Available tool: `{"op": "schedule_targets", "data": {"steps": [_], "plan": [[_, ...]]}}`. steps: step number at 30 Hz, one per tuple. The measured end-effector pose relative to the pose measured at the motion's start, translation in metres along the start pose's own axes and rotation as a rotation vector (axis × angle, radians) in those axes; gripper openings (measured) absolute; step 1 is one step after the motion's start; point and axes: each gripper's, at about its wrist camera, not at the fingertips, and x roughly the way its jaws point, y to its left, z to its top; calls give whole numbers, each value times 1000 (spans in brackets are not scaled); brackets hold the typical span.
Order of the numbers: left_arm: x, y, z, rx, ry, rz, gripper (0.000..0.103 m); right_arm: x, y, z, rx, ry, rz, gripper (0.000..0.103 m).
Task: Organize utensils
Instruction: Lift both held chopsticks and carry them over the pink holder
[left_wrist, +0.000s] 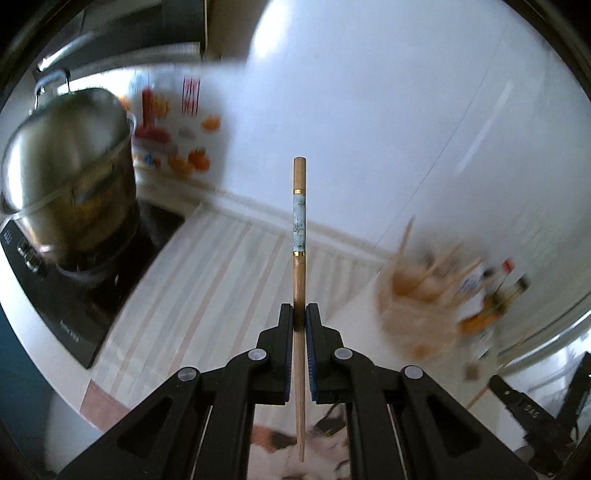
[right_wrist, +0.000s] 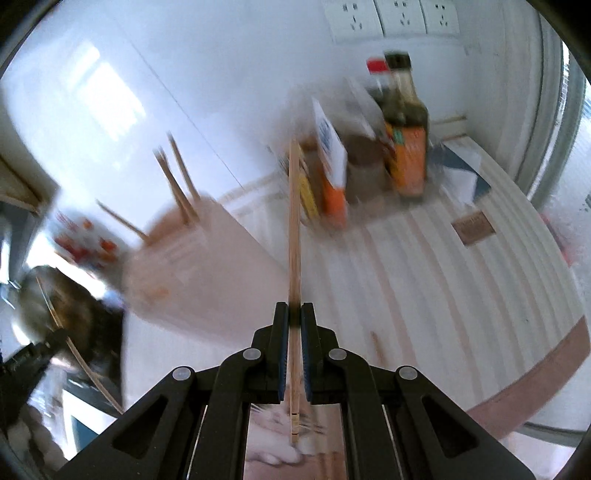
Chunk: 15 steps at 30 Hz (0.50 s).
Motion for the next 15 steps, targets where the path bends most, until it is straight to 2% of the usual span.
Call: {"op": "schedule_targets", "data": {"steps": [4,7,10,15], "plan": [[-27,-21,32,-5,-83,-68,4,-23,22,41,27,-78,97,7],[-33,-43,57,0,-129,-108,4,-32,42,69,18,-136,131,7],[-22,-65,80,9,-149,-130,4,-31,65,100,2,-197,144,7],[22,-91,106,10,-139,-165,4,-8,87,133,-14,-229,132,7]]}}
